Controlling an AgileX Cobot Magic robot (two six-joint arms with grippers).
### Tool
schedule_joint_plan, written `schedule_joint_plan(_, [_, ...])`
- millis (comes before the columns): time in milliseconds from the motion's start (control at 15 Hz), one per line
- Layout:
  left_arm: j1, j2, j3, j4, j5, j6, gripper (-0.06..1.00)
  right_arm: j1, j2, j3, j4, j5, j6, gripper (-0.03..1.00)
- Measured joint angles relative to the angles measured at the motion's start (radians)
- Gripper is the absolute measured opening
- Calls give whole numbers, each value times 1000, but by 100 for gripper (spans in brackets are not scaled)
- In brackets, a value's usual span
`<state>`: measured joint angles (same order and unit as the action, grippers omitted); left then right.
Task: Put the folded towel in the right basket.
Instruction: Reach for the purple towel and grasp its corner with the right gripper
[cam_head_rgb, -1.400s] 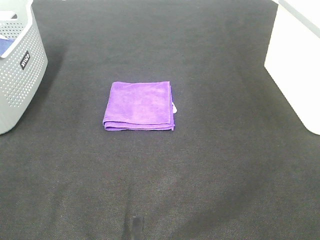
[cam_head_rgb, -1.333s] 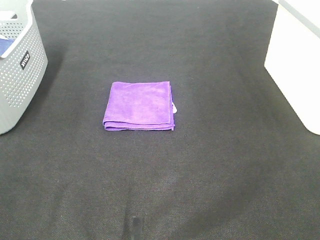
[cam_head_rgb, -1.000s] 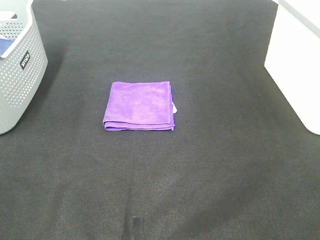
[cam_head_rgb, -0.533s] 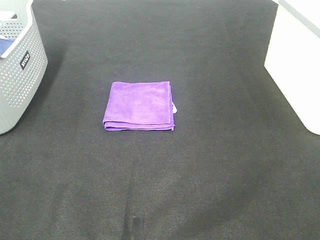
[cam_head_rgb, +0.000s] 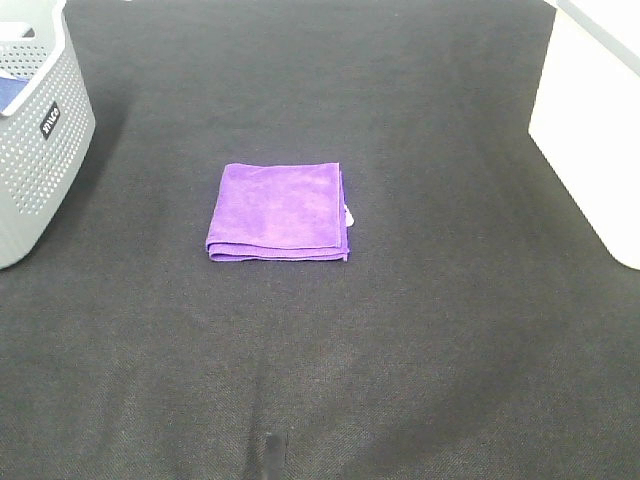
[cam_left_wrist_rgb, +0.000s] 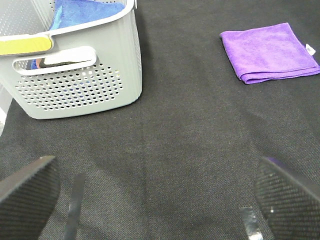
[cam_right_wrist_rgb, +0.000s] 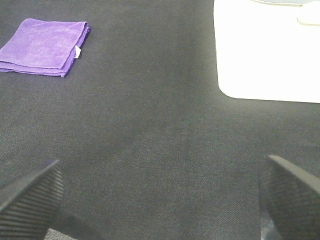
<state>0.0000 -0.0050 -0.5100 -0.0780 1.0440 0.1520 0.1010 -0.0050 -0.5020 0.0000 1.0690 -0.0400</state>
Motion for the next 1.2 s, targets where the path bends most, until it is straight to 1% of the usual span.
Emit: schedule_joint_plan(1200, [0,0,0,0,0,0,99,0,0,0,0,0,0,99])
